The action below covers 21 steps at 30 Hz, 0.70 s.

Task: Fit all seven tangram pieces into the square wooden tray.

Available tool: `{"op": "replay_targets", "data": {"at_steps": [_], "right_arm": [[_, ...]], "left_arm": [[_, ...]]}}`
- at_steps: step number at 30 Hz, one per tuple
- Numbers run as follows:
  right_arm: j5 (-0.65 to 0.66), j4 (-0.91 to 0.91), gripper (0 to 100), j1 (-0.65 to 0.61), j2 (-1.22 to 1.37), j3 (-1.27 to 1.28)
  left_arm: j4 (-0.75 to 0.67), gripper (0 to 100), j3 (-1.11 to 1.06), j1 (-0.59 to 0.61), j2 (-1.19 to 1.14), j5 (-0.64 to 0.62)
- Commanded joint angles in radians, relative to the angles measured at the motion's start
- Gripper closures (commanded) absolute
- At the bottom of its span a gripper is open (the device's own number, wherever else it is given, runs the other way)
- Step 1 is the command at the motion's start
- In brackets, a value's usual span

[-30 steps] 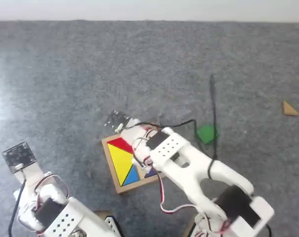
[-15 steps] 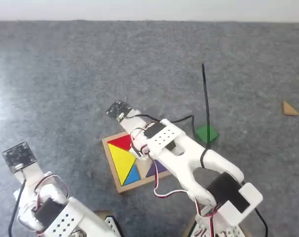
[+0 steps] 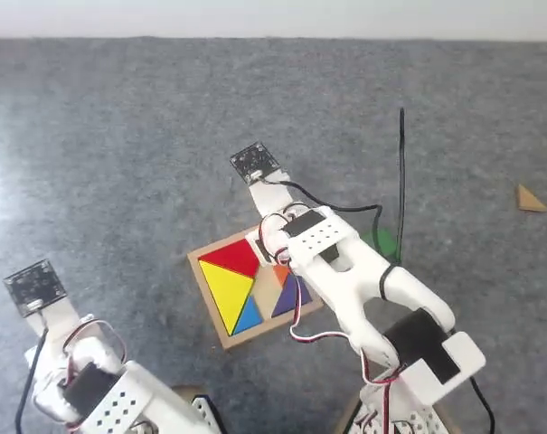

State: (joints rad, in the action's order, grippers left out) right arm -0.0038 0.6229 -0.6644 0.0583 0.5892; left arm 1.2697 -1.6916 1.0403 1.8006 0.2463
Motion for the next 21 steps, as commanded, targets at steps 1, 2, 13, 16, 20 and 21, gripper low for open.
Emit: {"op": "replay_targets", "data": {"at_steps": [1,2,13,16,20,21], "right_arm": [[-0.011,-0.001,94.4,0.013,-0.021,-0.035],[-0.009,0.047,94.4,0.01,-0.03,-0.038],[0.077,0.378,94.1,-0.292,-0.332,0.097],[0.117,0.378,93.7,-0.354,-0.36,0.123],[0.124,0.375,83.4,-0.369,-0.298,0.118],[0.124,0.355,80.1,-0.38,-0.271,0.11]], "left_arm": [[0.002,98,0.021,-0.003,0.018,0.003],[0.003,98,0.021,-0.002,0.018,0.003],[0.003,99,0.021,0.005,0.018,0.003],[0.002,99,0.021,0.005,0.018,0.003],[0.0,99,0.021,0.0,0.018,0.003],[0.0,99,0.021,-0.002,0.018,0.003]]}}
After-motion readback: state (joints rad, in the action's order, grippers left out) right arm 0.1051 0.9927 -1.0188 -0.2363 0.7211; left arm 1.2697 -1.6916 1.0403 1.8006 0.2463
